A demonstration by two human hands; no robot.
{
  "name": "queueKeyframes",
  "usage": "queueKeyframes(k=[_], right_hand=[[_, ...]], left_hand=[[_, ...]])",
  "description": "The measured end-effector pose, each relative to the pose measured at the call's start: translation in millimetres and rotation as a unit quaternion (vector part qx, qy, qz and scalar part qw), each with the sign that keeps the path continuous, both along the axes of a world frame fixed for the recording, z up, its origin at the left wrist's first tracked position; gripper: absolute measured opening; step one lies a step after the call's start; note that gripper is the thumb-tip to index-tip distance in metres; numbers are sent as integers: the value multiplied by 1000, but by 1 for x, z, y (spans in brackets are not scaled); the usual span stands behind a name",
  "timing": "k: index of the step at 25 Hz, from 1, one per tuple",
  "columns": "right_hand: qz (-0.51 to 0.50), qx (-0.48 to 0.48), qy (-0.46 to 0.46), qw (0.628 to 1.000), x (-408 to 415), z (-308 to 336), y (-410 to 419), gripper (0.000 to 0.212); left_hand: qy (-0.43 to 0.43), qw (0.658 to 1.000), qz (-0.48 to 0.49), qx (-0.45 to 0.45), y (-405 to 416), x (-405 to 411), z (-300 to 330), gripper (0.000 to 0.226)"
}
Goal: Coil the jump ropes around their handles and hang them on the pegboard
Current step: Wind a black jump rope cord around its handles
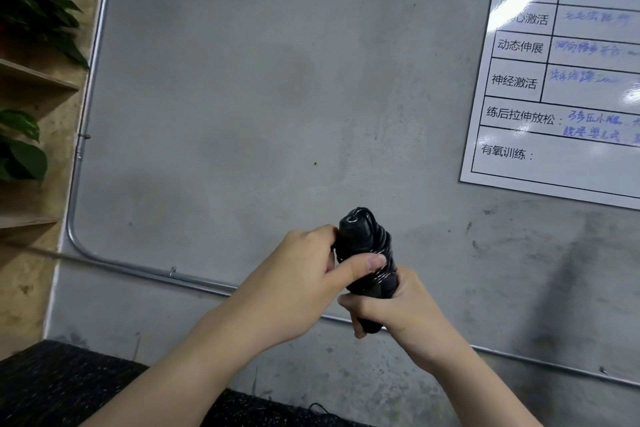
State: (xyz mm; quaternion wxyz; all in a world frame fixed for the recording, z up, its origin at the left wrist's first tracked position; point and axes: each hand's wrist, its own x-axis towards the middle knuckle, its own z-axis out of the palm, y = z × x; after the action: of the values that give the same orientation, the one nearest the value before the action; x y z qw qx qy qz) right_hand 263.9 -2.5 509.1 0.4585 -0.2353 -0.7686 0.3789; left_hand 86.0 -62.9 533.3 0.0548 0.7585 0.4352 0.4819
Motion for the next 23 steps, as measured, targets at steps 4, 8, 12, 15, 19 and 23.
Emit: queueKeyframes(k=[4,8,12,15,19,23], right_hand=[[-20,8,26,999,-5,1,-14,23],[276,-119,-25,954,15,20,-32,40],[323,-195,1,926,13,27,-45,37],[264,-131,13,956,3,27,-50,25],[207,-95,12,974,3,23,-44,34],[119,-44,-15,992,7,24,-36,41]], left_hand=[[-24,996,-86,-12,-3,-5,8,50],[-57,976,-203,-49,-16,-15,16,41],[-107,966,-225,-65,-20,-20,20,44],[-64,989,-114,-63,-24,-28,28,77],[30,998,29,-51,-14,-43,28,121],[-5,999,40,-10,-15,-37,26,94]])
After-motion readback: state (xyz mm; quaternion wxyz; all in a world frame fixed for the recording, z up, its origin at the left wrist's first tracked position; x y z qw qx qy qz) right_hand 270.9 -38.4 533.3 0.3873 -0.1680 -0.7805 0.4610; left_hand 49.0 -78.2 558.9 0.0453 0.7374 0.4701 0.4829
